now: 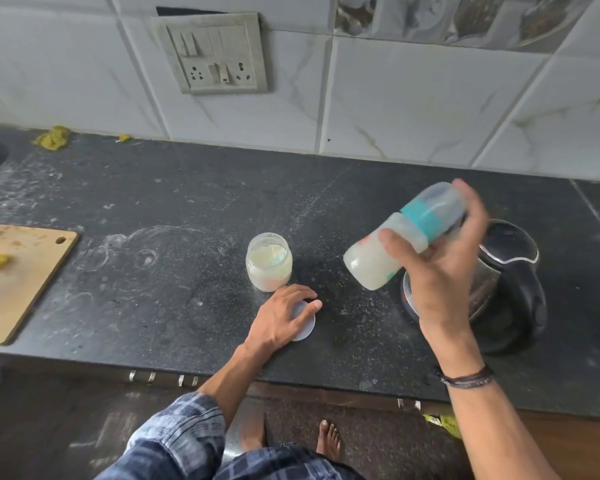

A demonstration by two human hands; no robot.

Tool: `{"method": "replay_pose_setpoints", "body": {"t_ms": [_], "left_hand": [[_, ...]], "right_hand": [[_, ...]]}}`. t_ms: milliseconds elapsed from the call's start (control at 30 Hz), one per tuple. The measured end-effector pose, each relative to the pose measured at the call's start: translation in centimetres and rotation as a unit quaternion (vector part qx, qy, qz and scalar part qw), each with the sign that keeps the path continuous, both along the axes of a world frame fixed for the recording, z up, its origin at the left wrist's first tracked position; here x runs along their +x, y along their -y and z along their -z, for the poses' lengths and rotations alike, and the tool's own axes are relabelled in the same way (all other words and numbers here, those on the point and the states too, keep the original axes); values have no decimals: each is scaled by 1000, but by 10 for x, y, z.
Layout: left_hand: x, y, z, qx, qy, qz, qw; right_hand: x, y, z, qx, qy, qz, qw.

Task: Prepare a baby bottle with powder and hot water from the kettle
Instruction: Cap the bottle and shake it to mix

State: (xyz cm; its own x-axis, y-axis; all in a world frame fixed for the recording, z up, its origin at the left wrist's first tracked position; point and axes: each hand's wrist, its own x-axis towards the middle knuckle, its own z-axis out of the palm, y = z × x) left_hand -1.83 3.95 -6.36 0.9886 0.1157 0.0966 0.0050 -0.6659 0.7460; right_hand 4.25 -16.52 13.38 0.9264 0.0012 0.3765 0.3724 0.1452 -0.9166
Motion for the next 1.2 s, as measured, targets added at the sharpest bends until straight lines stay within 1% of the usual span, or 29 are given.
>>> {"method": "replay_pose_setpoints", "body": {"t_ms": [33,100,133,167,233,267,300,400,433,467,533,567,600,667,700,733,767,800,833,867,967,1000,1033,1100,1133,1167,1200], "left_hand": [[0,0,-1,-1,-3,1,1000],[1,2,-2,2,-8,0,1000],[1,2,-2,4,-8,-2,1000],[1,2,-1,5,-8,-4,1000],[0,1,0,3,-7,-4,1000],[0,0,0,3,-7,-2,1000],[0,0,0,2,-7,0,1000],[1,2,-2,0,-9,-2,1000],[0,3,-2,-1,-9,-4,1000],[0,3,-2,-1,-9,-6,1000],[-1,1,-2,-4,-8,-5,1000],[-1,1,-2,-6,-8,-3,1000],[0,2,-4,-6,-10,1,1000],[2,4,-5,-4,-13,3,1000],[1,4,-5,-3,-14,0,1000],[0,3,-5,-3,-13,-1,1000],[0,2,-4,-3,-12,-1,1000],[-1,1,-3,-4,-11,-1,1000],[-1,1,-2,-4,-11,0,1000],[-1,1,-2,-4,-11,3,1000],[0,3,-4,1,-11,2,1000],[0,3,-4,2,-10,0,1000],[0,2,-3,2,-7,-1,1000],[0,1,-1,2,-5,0,1000],[0,0,0,3,-5,2,1000],[0,0,-1,2,-6,5,1000],[1,1,-1,2,-7,6,1000]], "right_hand": [[-2,1,-1,16,1,4,1000],[-1,1,-4,106,2,56,993],[0,-2,-4,130,1,80,988],[0,-6,-5,128,-1,81,988],[-3,-12,-3,57,-4,15,998],[-4,-10,-2,37,-5,-5,999],[-6,-9,-6,43,4,0,999],[-1,-2,-11,143,24,81,986],[1,-2,-11,144,22,90,985],[0,-4,-11,113,20,74,991],[-4,-4,-5,22,16,-3,1000],[-5,-2,-4,15,18,-14,1000],[-6,0,-6,36,27,2,999],[-4,5,-8,118,35,75,990],[-1,4,-7,133,39,104,985],[0,1,-6,118,44,110,986],[-1,-2,-5,77,43,90,992],[-4,-4,-3,32,32,46,998],[-5,-2,-2,9,17,10,1000],[-6,0,-3,15,9,10,1000],[-3,7,-12,128,24,96,987],[-1,6,-12,145,27,118,982],[0,4,-12,131,28,121,984],[-2,1,-8,36,21,53,998],[-4,2,-6,10,14,21,1000],[-5,4,-7,16,13,23,1000],[-6,6,-10,48,17,46,998]]}}
